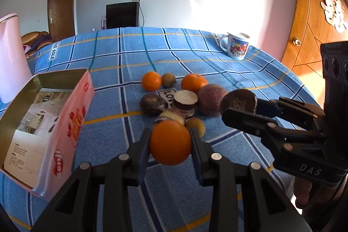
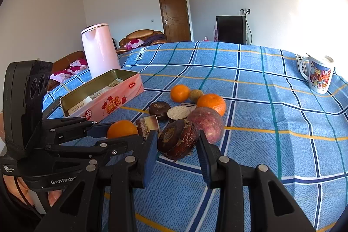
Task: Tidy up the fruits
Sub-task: 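Grasp an orange with the left tool while the right tool grasps a dark brown passion fruit, then carry the orange and passion fruit over the pink tin and open both tools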
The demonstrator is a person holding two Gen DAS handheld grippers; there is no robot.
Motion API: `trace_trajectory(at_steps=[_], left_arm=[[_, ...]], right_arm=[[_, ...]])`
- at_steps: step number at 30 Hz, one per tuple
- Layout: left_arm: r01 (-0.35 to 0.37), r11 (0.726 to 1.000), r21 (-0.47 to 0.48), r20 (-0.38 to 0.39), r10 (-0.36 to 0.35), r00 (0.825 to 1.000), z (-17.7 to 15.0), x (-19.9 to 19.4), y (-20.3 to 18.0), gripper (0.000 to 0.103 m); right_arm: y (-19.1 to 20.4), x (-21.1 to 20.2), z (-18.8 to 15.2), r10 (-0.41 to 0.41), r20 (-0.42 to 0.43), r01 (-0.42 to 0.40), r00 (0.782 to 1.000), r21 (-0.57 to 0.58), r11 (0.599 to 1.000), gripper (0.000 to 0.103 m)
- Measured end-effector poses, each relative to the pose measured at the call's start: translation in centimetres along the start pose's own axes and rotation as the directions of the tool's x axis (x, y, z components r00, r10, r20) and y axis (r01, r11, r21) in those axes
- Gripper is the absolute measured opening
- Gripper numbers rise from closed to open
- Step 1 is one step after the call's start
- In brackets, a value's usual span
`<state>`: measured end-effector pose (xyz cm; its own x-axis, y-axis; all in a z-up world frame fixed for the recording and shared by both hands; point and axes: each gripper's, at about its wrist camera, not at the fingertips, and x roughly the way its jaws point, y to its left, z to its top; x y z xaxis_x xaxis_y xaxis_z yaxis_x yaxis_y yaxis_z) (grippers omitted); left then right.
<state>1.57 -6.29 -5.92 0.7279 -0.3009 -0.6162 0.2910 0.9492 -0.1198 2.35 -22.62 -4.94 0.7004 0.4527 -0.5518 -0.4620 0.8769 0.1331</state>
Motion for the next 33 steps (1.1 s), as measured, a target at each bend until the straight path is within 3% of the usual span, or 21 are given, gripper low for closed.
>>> trace_trajectory(at_steps=[6, 15, 25, 33], left_arm=[[-0.100, 0.995, -0.021, 0.066, 0.101, 0.993, 1.1, -2.1, 2.8, 0.036], [-0.226, 0.971, -0.074, 0.103, 0.233, 0.967, 2.0, -4.2, 8.2, 0.036], [-0.314, 0.944, -0.099, 0.083, 0.322, 0.943, 2.7, -4.0, 12.6, 0.036], [-0.337, 0.935, -0.110, 0.041, 0.343, 0.938, 2.3, -3.1, 15.0, 0.036]], right_arm=[[2.2, 0.8, 1.9, 0.018, 0.013, -0.018, 1.000, -0.065, 0.998, 0.038], [6.3, 2.6, 5.8, 0.091, 0.029, -0.086, 0.995, -0.160, 0.983, 0.038], [10.0, 6.4, 10.4, 0.151, 0.024, -0.143, 0.988, -0.203, 0.969, 0.038], [12.0, 10.9, 10.4, 0.170, -0.045, -0.176, 0.984, -0.199, 0.964, 0.038]])
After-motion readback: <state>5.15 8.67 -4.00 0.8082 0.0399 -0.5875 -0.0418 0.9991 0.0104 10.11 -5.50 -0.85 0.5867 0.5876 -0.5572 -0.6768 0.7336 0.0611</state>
